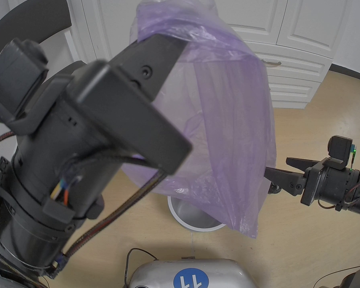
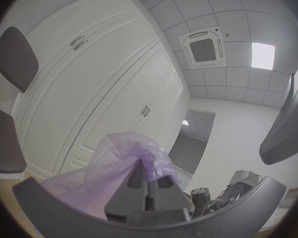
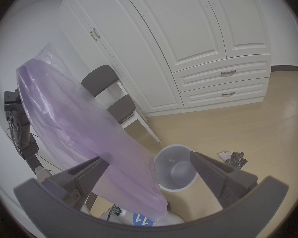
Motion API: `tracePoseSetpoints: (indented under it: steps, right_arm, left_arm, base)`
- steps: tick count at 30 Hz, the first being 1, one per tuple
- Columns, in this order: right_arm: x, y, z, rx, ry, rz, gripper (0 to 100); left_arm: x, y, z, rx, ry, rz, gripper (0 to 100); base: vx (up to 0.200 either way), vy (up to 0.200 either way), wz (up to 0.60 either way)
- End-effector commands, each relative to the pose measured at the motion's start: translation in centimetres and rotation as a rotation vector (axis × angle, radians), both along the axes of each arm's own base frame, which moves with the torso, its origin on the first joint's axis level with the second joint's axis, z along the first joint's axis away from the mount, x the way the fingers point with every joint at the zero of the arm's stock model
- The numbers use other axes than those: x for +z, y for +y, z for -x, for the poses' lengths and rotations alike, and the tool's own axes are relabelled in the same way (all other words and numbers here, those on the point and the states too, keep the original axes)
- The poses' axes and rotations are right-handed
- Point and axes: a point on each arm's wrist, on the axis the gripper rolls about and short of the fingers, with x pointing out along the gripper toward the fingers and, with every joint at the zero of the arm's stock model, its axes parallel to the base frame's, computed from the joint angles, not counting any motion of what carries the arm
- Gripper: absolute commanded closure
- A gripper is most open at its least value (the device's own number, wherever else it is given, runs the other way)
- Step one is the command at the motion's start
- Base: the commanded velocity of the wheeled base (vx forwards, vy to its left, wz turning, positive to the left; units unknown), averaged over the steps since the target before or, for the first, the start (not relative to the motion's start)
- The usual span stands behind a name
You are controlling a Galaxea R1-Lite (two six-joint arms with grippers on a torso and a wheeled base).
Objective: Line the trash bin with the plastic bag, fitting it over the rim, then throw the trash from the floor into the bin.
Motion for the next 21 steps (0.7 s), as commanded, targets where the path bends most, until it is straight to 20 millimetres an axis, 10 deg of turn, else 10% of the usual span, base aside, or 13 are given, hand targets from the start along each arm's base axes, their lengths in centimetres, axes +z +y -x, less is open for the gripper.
tracePoseSetpoints:
  steps: [1, 21]
  right_arm:
    - [-0.6, 0.5, -0.3, 0.017, 0.027, 0.015, 0]
    - [-6.8, 5.5, -3.7, 0.139, 0.163, -0.135, 0]
  left_arm:
    - [0.3, -0.2, 0.4, -0.021, -0.009, 0.025, 100]
    - [3.0, 1.6, 2.4, -0.063, -0.065, 0.151, 100]
  base:
    - [0.0, 0.0, 0.0]
    - [0.0, 0.0, 0.0]
